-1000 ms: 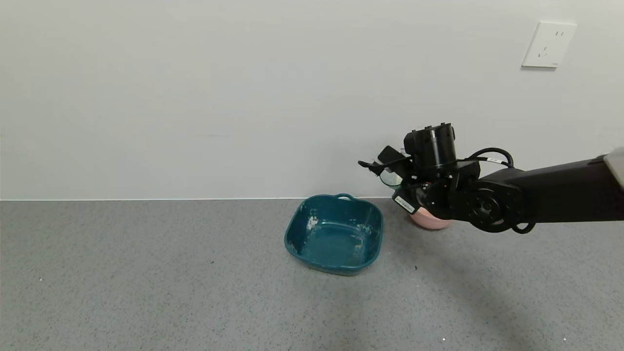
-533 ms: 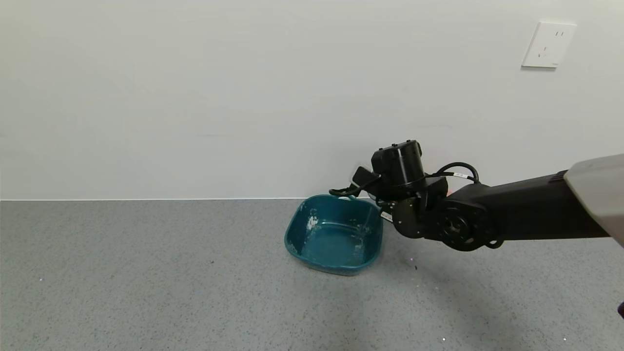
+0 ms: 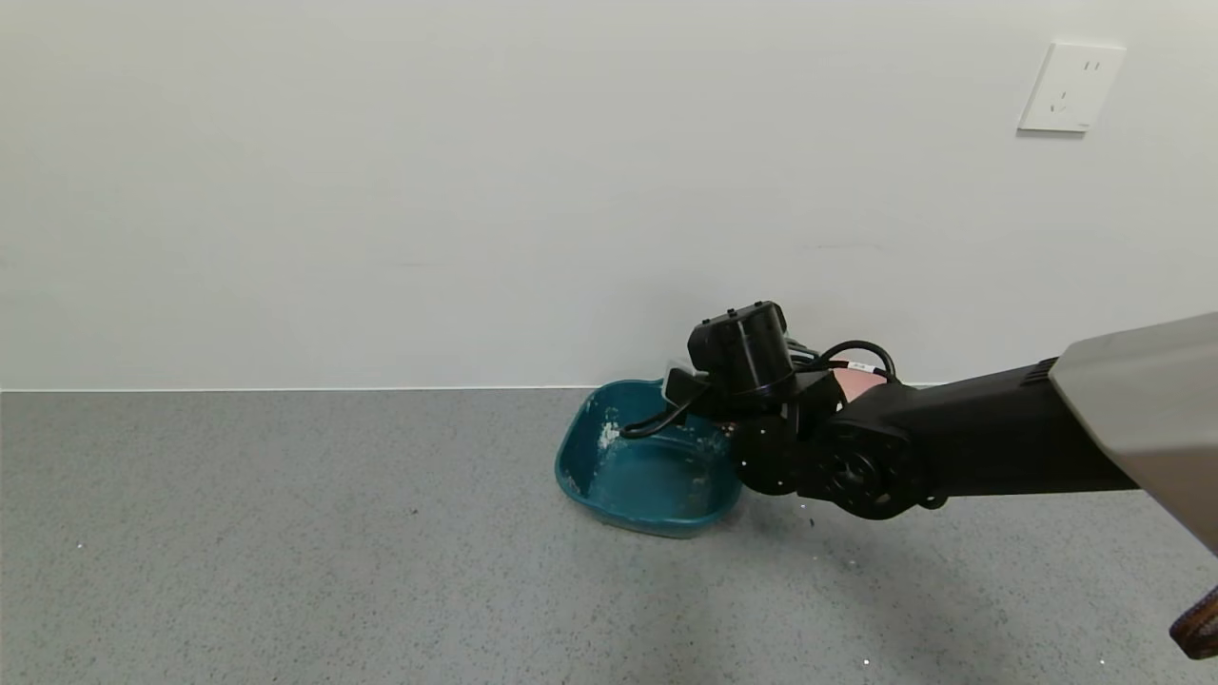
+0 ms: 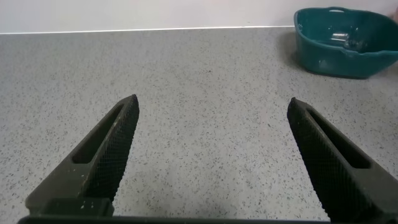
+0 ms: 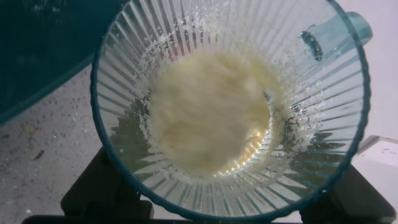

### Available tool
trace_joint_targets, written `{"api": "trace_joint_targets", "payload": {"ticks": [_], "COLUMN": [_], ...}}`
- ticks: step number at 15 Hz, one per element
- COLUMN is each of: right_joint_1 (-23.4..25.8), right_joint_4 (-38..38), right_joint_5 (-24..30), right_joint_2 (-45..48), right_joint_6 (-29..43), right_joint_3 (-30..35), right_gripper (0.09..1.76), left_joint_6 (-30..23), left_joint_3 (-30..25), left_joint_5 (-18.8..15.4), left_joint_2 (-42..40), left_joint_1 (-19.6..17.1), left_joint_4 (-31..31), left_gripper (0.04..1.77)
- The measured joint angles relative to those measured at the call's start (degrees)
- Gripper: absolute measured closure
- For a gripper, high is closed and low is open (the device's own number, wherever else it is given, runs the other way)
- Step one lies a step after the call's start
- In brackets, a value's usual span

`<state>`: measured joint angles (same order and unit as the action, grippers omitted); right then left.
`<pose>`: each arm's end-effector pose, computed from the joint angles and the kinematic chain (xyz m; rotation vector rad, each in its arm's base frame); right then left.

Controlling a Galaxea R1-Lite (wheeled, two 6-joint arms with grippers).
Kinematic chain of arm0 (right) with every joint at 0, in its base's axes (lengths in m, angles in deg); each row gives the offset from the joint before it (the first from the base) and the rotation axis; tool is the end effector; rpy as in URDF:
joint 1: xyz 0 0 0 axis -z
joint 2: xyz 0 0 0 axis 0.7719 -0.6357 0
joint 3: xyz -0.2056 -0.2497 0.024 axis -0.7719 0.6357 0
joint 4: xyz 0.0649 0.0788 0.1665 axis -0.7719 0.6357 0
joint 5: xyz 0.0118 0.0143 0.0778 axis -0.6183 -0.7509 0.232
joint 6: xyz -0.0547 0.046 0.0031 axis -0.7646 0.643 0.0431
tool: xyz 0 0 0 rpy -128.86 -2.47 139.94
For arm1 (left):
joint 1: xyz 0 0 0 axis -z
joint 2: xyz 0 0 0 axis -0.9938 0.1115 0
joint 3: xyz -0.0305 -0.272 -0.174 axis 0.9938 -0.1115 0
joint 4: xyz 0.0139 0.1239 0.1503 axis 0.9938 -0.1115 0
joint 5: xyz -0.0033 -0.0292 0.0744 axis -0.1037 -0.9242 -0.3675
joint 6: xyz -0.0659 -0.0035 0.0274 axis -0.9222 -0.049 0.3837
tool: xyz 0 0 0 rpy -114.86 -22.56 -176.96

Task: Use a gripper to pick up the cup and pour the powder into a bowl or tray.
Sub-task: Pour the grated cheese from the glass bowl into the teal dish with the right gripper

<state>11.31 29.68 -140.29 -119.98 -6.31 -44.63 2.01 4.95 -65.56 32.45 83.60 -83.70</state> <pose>0.4061 0.2578 0.1529 -1.3647 0.4476 -0.0364 0.0071 0.0001 0.0767 0.0104 -0.0062 0.0014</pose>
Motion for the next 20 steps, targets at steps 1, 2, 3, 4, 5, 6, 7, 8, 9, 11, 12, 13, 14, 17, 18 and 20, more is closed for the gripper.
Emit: {"api": "trace_joint_targets", "payload": {"ticks": [1, 2, 3, 4, 5, 6, 7, 8, 9, 11, 12, 13, 14, 17, 18, 20], "right_joint_1": [-0.1, -0.2, -0.2, -0.1, 0.2, 0.6, 1.0, 1.4, 1.6, 2.1, 2.2, 2.2, 2.1, 1.8, 1.5, 0.9], "right_joint_4": [0.0, 0.0, 0.0, 0.0, -0.1, -0.1, -0.1, -0.1, 0.0, -0.1, -0.1, -0.1, -0.1, -0.1, -0.2, -0.1], "right_joint_5": [-0.7, -1.5, -2.1, -2.8, -4.0, -5.1, -5.6, -6.2, -6.9, -9.1, -9.5, -9.6, -9.7, -11.0, -12.5, -14.2], "right_joint_2": [-0.1, -0.2, -0.4, -0.6, -0.9, -1.4, -1.9, -2.6, -3.6, -5.4, -6.2, -7.0, -7.8, -9.2, -9.4, -9.9], "right_joint_6": [-1.2, -2.6, -3.8, -5.2, -6.8, -8.1, -8.9, -9.3, -9.9, -13.0, -13.8, -14.4, -15.3, -18.9, -19.4, -20.1], "right_joint_3": [0.1, 0.2, 0.2, 0.1, -0.3, -1.0, -2.1, -3.6, -5.2, -7.0, -7.5, -8.1, -8.8, -9.8, -10.0, -10.2], "right_gripper": [0.52, 0.52, 0.52, 0.52, 0.52, 0.52, 0.52, 0.52, 0.52, 0.52, 0.52, 0.52, 0.52, 0.52, 0.52, 0.52], "left_joint_6": [0.0, 0.0, 0.0, 0.0, 0.0, 0.0, 0.0, 0.0, 0.0, 0.0, 0.0, 0.0, 0.0, 0.0, 0.0, 0.0], "left_joint_3": [0.0, 0.0, 0.0, 0.0, 0.0, 0.0, 0.0, 0.0, 0.0, 0.0, 0.0, 0.0, 0.0, 0.0, 0.0, 0.0], "left_joint_5": [0.0, 0.0, 0.0, 0.0, 0.0, 0.0, 0.0, 0.0, 0.0, 0.0, 0.0, 0.0, 0.0, 0.0, 0.0, 0.0], "left_joint_2": [0.0, 0.0, 0.0, 0.0, 0.0, 0.0, 0.0, 0.0, 0.0, 0.0, 0.0, 0.0, 0.0, 0.0, 0.0, 0.0], "left_joint_1": [0.0, 0.0, 0.0, 0.0, 0.0, 0.0, 0.0, 0.0, 0.0, 0.0, 0.0, 0.0, 0.0, 0.0, 0.0, 0.0], "left_joint_4": [0.0, 0.0, 0.0, 0.0, 0.0, 0.0, 0.0, 0.0, 0.0, 0.0, 0.0, 0.0, 0.0, 0.0, 0.0, 0.0], "left_gripper": [0.09, 0.09, 0.09, 0.09, 0.09, 0.09, 0.09, 0.09, 0.09, 0.09, 0.09, 0.09, 0.09, 0.09, 0.09, 0.09]}}
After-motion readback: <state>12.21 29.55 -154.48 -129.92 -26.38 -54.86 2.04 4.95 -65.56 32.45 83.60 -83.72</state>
